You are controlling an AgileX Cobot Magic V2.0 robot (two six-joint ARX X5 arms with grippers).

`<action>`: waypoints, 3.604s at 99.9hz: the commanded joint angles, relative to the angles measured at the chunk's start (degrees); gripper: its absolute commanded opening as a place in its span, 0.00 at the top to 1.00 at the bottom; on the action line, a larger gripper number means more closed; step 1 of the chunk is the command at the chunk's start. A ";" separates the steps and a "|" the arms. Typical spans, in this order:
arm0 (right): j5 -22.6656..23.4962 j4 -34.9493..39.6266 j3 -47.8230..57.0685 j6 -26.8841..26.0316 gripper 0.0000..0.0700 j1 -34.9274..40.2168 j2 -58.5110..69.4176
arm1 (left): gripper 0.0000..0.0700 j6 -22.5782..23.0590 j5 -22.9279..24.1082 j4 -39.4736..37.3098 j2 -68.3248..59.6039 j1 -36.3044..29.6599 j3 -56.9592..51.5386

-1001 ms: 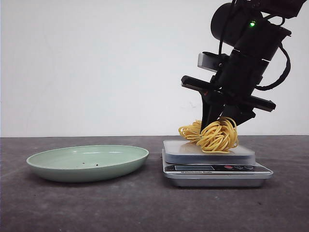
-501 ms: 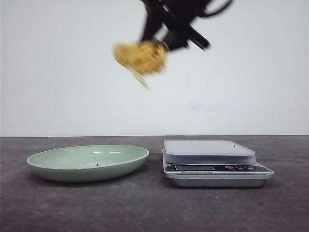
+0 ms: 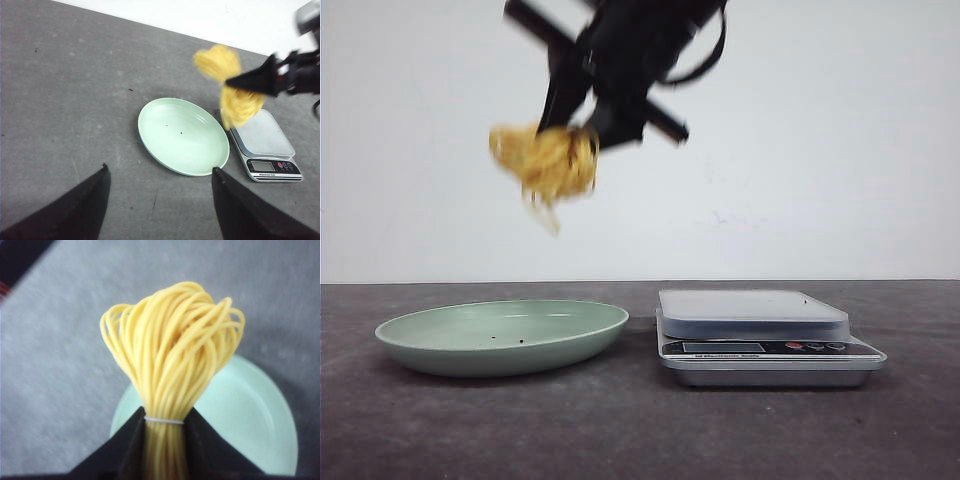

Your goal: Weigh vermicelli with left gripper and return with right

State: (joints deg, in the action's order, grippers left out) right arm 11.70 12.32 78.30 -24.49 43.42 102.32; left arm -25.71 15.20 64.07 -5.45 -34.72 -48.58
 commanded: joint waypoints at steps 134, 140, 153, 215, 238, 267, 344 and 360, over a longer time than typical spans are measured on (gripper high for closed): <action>-22.88 18.53 3.06 19.45 0.47 -6.54 -30.80 | 0.44 1.07 0.42 -2.38 -0.09 -0.22 -0.55; -24.87 22.23 3.06 21.24 0.47 -6.49 -35.91 | 0.44 1.07 0.42 -3.02 -0.09 -0.22 -0.55; -28.13 31.43 3.04 22.38 0.47 -5.75 -46.62 | 0.44 1.64 0.39 -3.54 -0.09 -0.22 -0.55; -31.28 53.81 -6.23 11.89 0.46 -7.06 -90.49 | 0.44 2.56 1.38 -8.74 -0.09 -0.22 -0.50; -23.47 53.72 -14.82 8.70 1.00 -10.80 -92.98 | 0.97 4.00 1.31 -8.37 -0.09 -0.22 -0.50; -18.58 47.80 -22.14 6.95 0.99 -13.11 -92.98 | 0.99 4.39 1.46 -9.51 -0.09 -0.22 -0.52; -19.28 46.82 -22.14 5.81 0.99 -13.14 -92.98 | 0.98 4.44 1.49 -9.60 -0.04 -0.20 -0.52; -19.26 46.82 -22.14 5.81 0.99 -13.14 -92.98 | 0.98 12.39 2.64 -11.98 0.02 6.12 0.24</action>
State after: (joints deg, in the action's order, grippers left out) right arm -7.53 59.75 55.55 -18.15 30.00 9.30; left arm -20.08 17.15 54.46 -5.45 -31.14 -48.47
